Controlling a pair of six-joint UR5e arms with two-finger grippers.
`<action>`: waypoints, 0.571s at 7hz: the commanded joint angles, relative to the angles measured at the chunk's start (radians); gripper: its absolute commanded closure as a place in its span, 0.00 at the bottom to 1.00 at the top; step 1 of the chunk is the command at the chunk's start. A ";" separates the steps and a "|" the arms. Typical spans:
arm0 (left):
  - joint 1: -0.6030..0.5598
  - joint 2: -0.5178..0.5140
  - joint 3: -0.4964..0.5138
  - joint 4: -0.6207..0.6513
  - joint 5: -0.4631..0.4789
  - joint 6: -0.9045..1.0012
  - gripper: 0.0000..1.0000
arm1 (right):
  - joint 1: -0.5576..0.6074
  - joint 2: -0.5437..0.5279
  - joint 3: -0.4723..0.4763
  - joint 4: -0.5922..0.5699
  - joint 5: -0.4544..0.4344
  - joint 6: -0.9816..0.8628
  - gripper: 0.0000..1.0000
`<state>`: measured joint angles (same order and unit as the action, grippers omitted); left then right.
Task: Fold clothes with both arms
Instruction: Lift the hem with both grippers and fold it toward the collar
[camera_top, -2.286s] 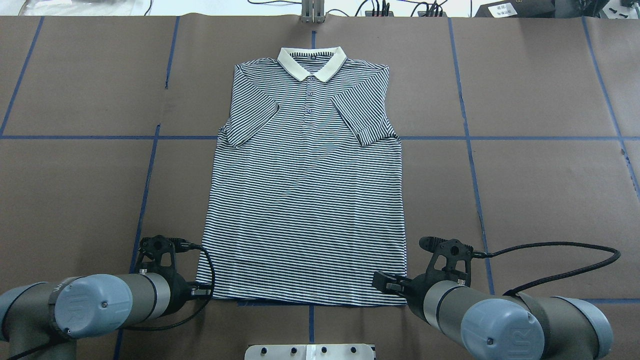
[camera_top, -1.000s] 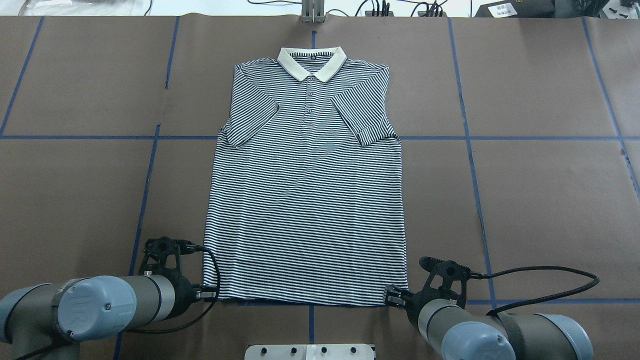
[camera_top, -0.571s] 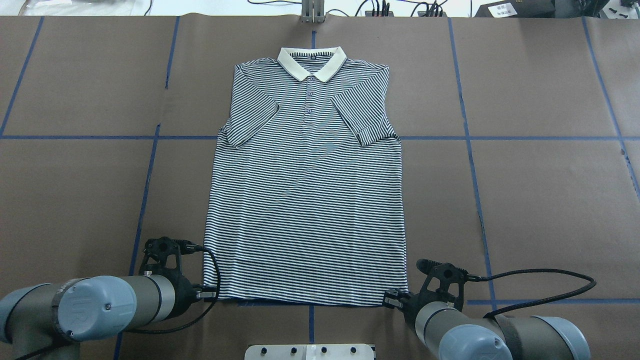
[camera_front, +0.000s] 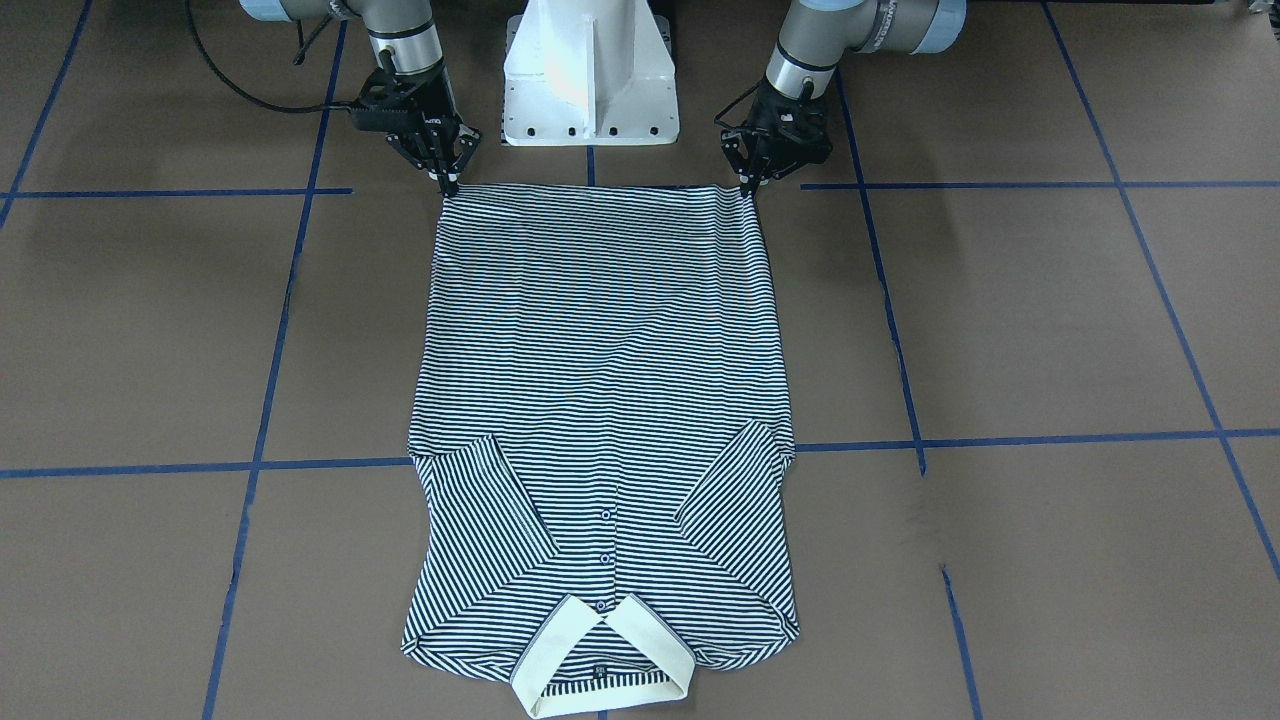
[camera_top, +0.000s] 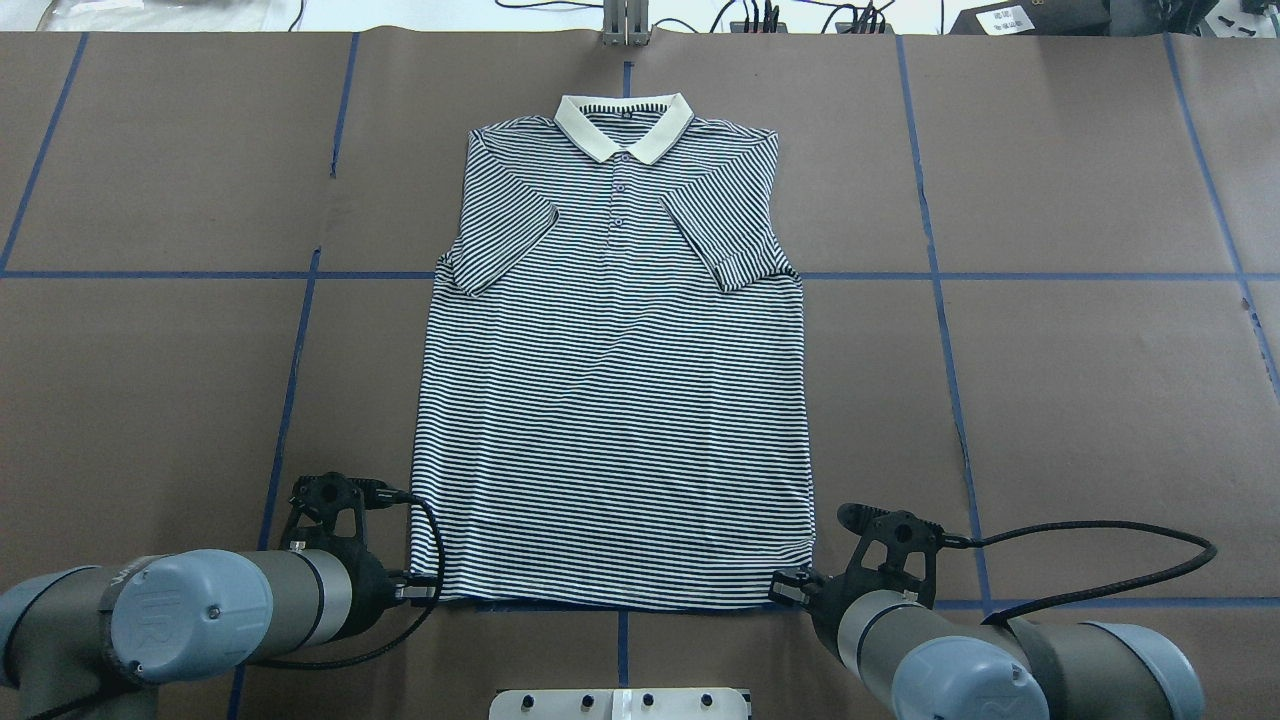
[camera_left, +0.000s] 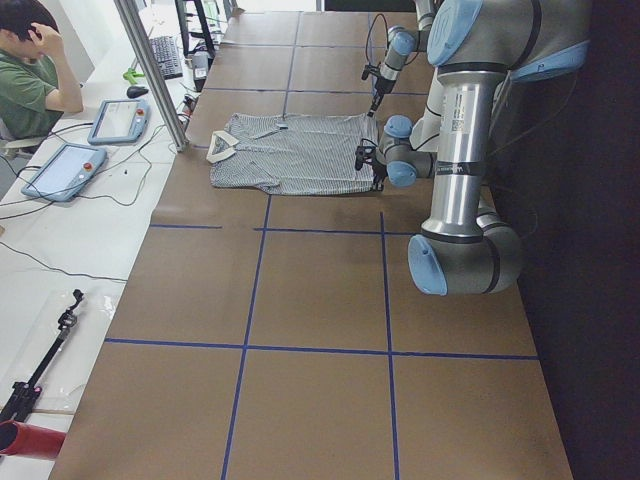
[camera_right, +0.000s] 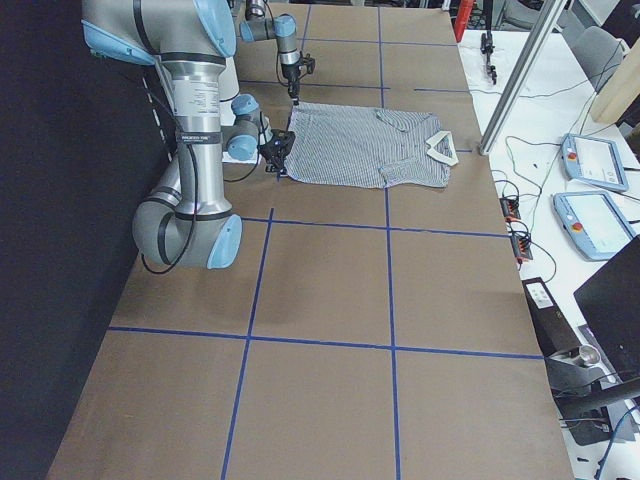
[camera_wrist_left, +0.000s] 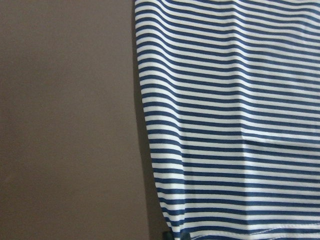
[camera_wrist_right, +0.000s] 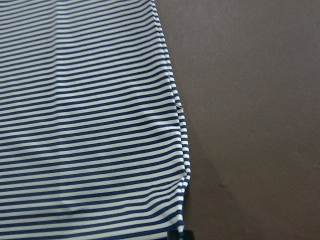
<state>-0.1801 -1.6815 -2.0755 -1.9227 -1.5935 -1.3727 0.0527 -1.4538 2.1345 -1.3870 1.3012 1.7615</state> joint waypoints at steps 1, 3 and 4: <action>-0.015 -0.020 -0.230 0.252 -0.072 0.058 1.00 | 0.035 -0.011 0.251 -0.216 0.097 -0.059 1.00; -0.085 -0.233 -0.465 0.690 -0.201 0.061 1.00 | 0.050 0.001 0.587 -0.502 0.224 -0.059 1.00; -0.160 -0.342 -0.486 0.817 -0.229 0.064 1.00 | 0.087 0.030 0.600 -0.529 0.310 -0.059 1.00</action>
<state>-0.2693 -1.8986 -2.4980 -1.2905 -1.7791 -1.3120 0.1089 -1.4470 2.6566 -1.8382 1.5224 1.7034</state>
